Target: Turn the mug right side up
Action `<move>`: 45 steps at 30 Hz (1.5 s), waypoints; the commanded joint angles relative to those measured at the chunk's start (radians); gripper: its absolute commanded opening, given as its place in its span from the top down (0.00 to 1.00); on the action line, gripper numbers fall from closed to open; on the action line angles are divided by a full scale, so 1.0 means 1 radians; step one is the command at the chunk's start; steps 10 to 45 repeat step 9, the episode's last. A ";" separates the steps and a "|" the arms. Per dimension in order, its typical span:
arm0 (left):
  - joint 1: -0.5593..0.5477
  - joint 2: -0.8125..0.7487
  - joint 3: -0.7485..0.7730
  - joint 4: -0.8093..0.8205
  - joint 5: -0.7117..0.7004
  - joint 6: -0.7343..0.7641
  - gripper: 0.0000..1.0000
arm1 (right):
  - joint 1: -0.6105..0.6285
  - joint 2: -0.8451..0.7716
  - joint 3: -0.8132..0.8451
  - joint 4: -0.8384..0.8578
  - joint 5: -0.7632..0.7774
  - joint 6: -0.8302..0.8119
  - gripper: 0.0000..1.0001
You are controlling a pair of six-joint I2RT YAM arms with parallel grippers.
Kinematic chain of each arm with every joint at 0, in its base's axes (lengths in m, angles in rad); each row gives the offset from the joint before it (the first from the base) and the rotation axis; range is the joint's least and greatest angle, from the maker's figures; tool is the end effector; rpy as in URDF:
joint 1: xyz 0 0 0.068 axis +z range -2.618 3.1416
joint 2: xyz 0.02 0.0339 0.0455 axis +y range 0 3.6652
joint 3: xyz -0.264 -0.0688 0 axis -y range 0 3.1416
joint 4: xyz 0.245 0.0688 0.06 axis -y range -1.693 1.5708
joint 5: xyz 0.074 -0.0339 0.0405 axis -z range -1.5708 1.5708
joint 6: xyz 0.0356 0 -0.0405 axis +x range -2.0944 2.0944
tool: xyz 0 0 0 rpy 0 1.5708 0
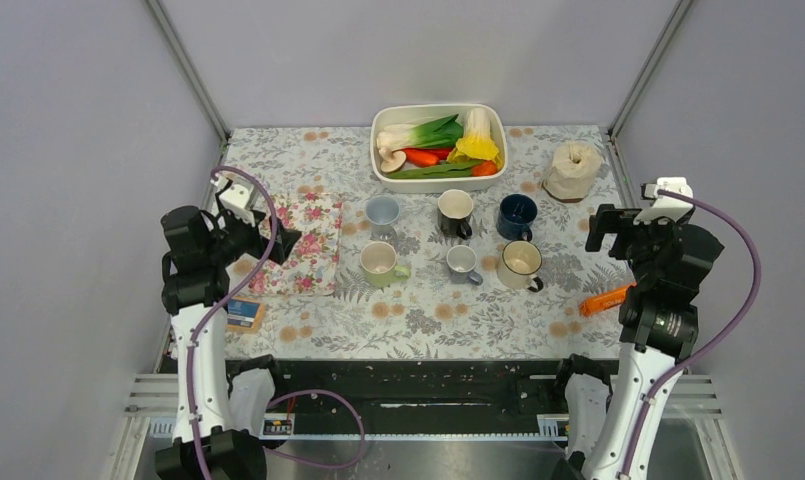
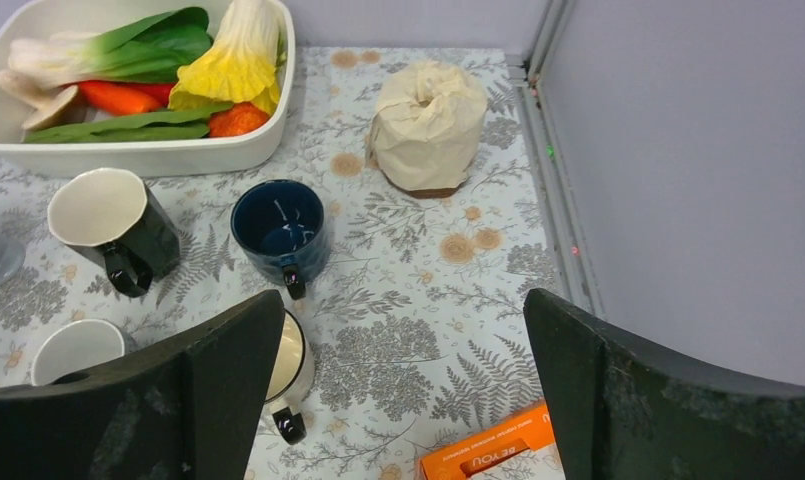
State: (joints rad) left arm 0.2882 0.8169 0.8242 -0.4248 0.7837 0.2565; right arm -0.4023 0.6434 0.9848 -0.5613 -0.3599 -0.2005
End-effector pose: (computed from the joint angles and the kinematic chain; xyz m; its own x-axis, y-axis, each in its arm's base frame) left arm 0.1745 0.0255 0.3275 -0.2702 0.1073 -0.9568 0.5023 0.8635 -0.0450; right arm 0.1193 -0.0371 0.3870 -0.2067 -0.1146 -0.9717 0.0092 0.9928 -0.1191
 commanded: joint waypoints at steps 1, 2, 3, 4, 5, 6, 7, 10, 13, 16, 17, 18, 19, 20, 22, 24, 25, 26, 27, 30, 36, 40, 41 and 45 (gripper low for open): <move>0.006 -0.039 0.011 0.041 -0.032 0.020 0.01 | -0.005 -0.060 -0.018 0.057 0.080 0.030 0.01; 0.006 -0.044 0.009 0.042 -0.033 0.019 0.01 | -0.005 -0.068 -0.025 0.056 0.078 0.033 0.01; 0.006 -0.046 0.010 0.042 -0.033 0.018 0.01 | -0.005 -0.076 -0.032 0.057 0.076 0.037 0.01; 0.006 -0.047 0.008 0.043 -0.033 0.018 0.01 | -0.005 -0.085 -0.040 0.057 0.072 0.040 0.01; 0.006 -0.047 0.007 0.042 -0.031 0.018 0.01 | -0.005 -0.089 -0.047 0.059 0.069 0.041 0.01; 0.007 -0.045 0.007 0.043 -0.031 0.017 0.01 | -0.005 -0.091 -0.053 0.064 0.070 0.044 0.01; 0.006 -0.045 0.007 0.043 -0.030 0.016 0.01 | -0.005 -0.091 -0.057 0.071 0.072 0.049 0.01; 0.006 -0.043 0.009 0.043 -0.030 0.014 0.01 | -0.006 -0.094 -0.062 0.079 0.068 0.058 0.01; 0.006 -0.043 0.009 0.043 -0.030 0.014 0.01 | -0.006 -0.094 -0.062 0.079 0.068 0.058 0.01; 0.006 -0.043 0.009 0.043 -0.030 0.014 0.01 | -0.006 -0.094 -0.062 0.079 0.068 0.058 0.01; 0.006 -0.043 0.009 0.043 -0.030 0.014 0.01 | -0.006 -0.094 -0.062 0.079 0.068 0.058 0.01; 0.006 -0.043 0.009 0.043 -0.030 0.014 0.01 | -0.006 -0.094 -0.062 0.079 0.068 0.058 0.01; 0.006 -0.043 0.009 0.043 -0.030 0.014 0.01 | -0.006 -0.094 -0.062 0.079 0.068 0.058 0.01; 0.006 -0.043 0.009 0.043 -0.030 0.014 0.01 | -0.006 -0.094 -0.062 0.079 0.068 0.058 0.01; 0.006 -0.043 0.009 0.043 -0.030 0.014 0.01 | -0.006 -0.094 -0.062 0.079 0.068 0.058 0.01; 0.006 -0.043 0.009 0.043 -0.030 0.014 0.01 | -0.006 -0.094 -0.062 0.079 0.068 0.058 0.01; 0.006 -0.043 0.009 0.043 -0.030 0.014 0.01 | -0.006 -0.094 -0.062 0.079 0.068 0.058 0.01; 0.006 -0.043 0.009 0.043 -0.030 0.014 0.01 | -0.006 -0.094 -0.062 0.079 0.068 0.058 0.01; 0.006 -0.043 0.009 0.043 -0.030 0.014 0.01 | -0.006 -0.094 -0.062 0.079 0.068 0.058 0.01; 0.006 -0.043 0.009 0.043 -0.030 0.014 0.01 | -0.006 -0.094 -0.062 0.079 0.068 0.058 0.01; 0.006 -0.043 0.009 0.043 -0.030 0.014 0.01 | -0.006 -0.094 -0.062 0.079 0.068 0.058 0.01; 0.006 -0.043 0.009 0.043 -0.030 0.014 0.01 | -0.006 -0.094 -0.062 0.079 0.068 0.058 0.01; 0.006 -0.043 0.009 0.043 -0.030 0.014 0.01 | -0.006 -0.094 -0.062 0.079 0.068 0.058 0.01; 0.006 -0.043 0.009 0.043 -0.030 0.014 0.01 | -0.006 -0.094 -0.062 0.079 0.068 0.058 0.01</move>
